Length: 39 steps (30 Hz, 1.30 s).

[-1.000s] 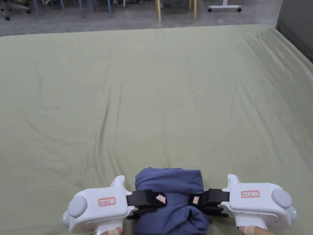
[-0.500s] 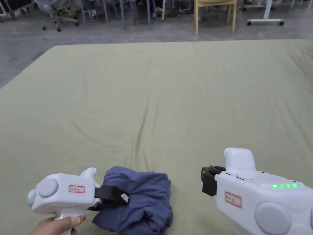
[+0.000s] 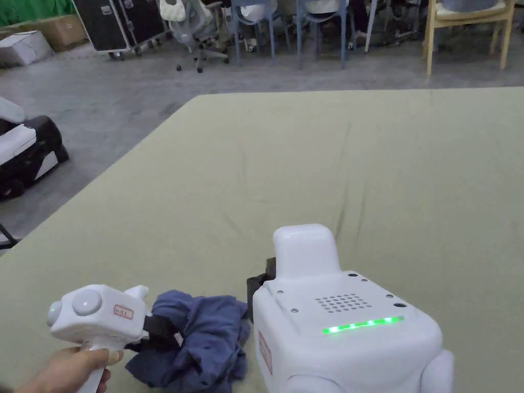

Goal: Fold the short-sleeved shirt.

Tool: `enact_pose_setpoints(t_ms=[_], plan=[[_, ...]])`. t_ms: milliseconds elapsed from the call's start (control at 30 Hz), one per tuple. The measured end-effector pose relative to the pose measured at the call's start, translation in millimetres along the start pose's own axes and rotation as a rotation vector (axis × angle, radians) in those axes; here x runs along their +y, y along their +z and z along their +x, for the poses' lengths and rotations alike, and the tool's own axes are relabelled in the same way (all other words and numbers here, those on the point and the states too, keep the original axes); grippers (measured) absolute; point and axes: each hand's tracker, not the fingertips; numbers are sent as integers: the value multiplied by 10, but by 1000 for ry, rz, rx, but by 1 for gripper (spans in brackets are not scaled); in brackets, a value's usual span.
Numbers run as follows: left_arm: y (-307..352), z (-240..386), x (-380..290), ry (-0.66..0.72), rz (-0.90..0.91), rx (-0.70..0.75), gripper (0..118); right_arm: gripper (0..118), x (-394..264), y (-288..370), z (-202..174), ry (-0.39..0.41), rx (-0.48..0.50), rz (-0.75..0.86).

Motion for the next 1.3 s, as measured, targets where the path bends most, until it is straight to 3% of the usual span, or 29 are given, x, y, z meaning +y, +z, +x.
enact_pose_setpoints(t_ms=[200,400,433,467,533,600,700,800,833,867,900,933,1000,1133,1200,1300], plan=[[13,-129,26,-3,2,28,29,3,-42,62,-177,44,34,6],[-20,-76,22,-20,-8,49,30,3,-21,66,-169,53,5,14],[-11,-65,3,-28,-3,53,34,3,-18,81,-152,51,0,17],[-7,-49,-10,-29,3,60,53,3,-16,98,-139,51,-1,19],[45,23,-28,-62,35,220,113,3,-14,121,-107,53,-2,17],[219,130,-58,-125,139,359,117,3,-13,146,-61,52,-1,10],[565,259,-77,-134,304,356,117,3,-6,178,23,44,1,5],[817,497,-86,-138,301,349,117,3,36,236,143,28,-15,10],[885,575,-90,-165,314,443,116,3,55,261,187,19,-23,11],[958,683,-106,-176,343,492,109,3,76,301,244,8,-30,17],[1037,782,-133,-190,402,521,83,3,97,349,312,-1,-35,28],[1111,901,-149,-203,493,525,4,3,116,395,379,-5,-46,39],[1264,1197,-220,-224,619,553,0,3,162,512,548,-7,-99,73],[1558,1858,-330,-218,770,427,0,3,262,779,1000,1,-172,126],[1627,2354,-399,-243,865,508,0,3,332,915,1241,24,-255,173],[1690,3098,-447,-273,987,402,0,3,543,1106,1595,11,-380,199]])
